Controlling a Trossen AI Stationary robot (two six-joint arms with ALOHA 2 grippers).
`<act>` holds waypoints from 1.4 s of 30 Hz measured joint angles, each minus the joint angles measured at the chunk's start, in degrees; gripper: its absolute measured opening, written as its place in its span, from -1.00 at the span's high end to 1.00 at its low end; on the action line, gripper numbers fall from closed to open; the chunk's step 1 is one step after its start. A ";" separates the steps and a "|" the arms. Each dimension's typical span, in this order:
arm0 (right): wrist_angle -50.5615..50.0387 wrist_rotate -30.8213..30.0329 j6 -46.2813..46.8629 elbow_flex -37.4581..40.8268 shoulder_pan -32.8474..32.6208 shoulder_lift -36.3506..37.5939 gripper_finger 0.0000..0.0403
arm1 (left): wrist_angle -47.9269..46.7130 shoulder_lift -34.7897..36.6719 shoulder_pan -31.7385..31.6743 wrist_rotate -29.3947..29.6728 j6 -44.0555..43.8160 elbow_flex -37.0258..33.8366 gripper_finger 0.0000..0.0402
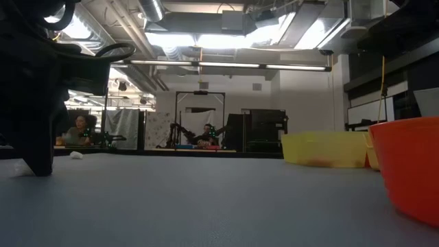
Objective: Sort Halloween decoration
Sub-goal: Put the white ghost toy into the yellow box
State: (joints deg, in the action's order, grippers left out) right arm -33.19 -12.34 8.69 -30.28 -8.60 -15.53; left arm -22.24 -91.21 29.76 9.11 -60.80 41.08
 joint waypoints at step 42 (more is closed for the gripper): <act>0.00 0.00 -0.01 0.00 0.00 0.01 -0.12 | -12.63 -0.33 -7.22 -6.42 5.79 9.37 0.44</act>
State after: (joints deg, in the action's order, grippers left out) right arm -33.19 -12.34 8.68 -30.28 -8.60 -15.52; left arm -34.87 -91.54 22.54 2.69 -55.00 50.45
